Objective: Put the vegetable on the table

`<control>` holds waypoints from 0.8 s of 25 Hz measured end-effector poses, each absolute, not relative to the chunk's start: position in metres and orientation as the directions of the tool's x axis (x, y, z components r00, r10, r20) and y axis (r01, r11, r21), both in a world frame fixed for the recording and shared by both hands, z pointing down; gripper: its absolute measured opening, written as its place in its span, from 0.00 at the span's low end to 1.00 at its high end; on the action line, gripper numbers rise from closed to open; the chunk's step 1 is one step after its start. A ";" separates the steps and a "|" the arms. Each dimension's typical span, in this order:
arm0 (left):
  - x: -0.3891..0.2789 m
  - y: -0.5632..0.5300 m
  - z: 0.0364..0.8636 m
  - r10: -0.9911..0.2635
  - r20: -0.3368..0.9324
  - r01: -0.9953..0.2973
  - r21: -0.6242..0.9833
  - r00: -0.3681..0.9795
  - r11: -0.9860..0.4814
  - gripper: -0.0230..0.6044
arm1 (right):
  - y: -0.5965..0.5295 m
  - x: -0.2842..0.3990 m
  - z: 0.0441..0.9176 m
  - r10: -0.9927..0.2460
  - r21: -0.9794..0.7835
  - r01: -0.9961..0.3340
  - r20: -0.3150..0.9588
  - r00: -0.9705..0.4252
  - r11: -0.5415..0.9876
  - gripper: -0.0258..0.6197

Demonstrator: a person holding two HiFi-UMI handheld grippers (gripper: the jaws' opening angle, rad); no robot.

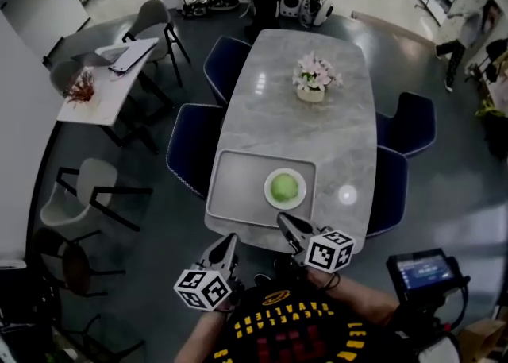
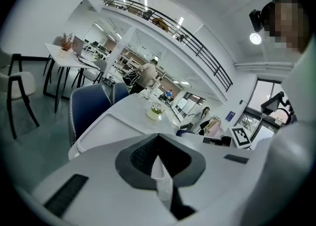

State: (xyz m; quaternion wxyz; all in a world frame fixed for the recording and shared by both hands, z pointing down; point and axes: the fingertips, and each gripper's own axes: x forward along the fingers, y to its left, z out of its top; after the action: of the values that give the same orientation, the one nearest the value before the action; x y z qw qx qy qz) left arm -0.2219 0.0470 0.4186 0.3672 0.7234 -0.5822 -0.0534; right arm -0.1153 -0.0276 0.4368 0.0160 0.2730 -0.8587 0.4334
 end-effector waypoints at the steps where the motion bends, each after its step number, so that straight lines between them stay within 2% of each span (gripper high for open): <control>1: -0.218 0.034 0.421 -0.877 0.354 -0.805 0.590 0.325 -0.060 0.04 | -0.038 -0.112 0.440 -0.459 -0.736 -0.488 0.269 -0.847 0.470 0.05; 7: -0.179 -0.031 0.427 -0.856 0.302 -0.784 0.596 0.420 -0.175 0.04 | -0.088 -0.070 0.467 -0.484 -0.694 -0.561 0.338 -0.807 0.452 0.05; 13: -0.144 -0.064 0.456 -0.760 0.363 -0.745 0.626 0.539 -0.229 0.04 | -0.112 -0.026 0.506 -0.531 -0.642 -0.675 0.453 -0.716 0.363 0.05; 16: -0.140 -0.075 0.471 -0.712 0.411 -0.745 0.623 0.569 -0.236 0.12 | -0.115 -0.012 0.519 -0.544 -0.636 -0.703 0.485 -0.685 0.318 0.05; 18: -0.142 -0.087 0.484 -0.685 0.443 -0.751 0.617 0.578 -0.234 0.16 | -0.122 -0.007 0.526 -0.556 -0.614 -0.729 0.508 -0.658 0.302 0.19; 20: -0.146 -0.097 0.500 -0.654 0.476 -0.758 0.606 0.588 -0.241 0.19 | -0.126 -0.004 0.534 -0.563 -0.592 -0.753 0.531 -0.634 0.289 0.22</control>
State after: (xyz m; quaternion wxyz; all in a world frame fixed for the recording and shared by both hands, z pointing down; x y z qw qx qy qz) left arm -0.1461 -0.0972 0.4998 0.4214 0.7852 -0.4495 0.0616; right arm -0.0043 -0.1261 0.5344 0.1105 0.4135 -0.7952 0.4294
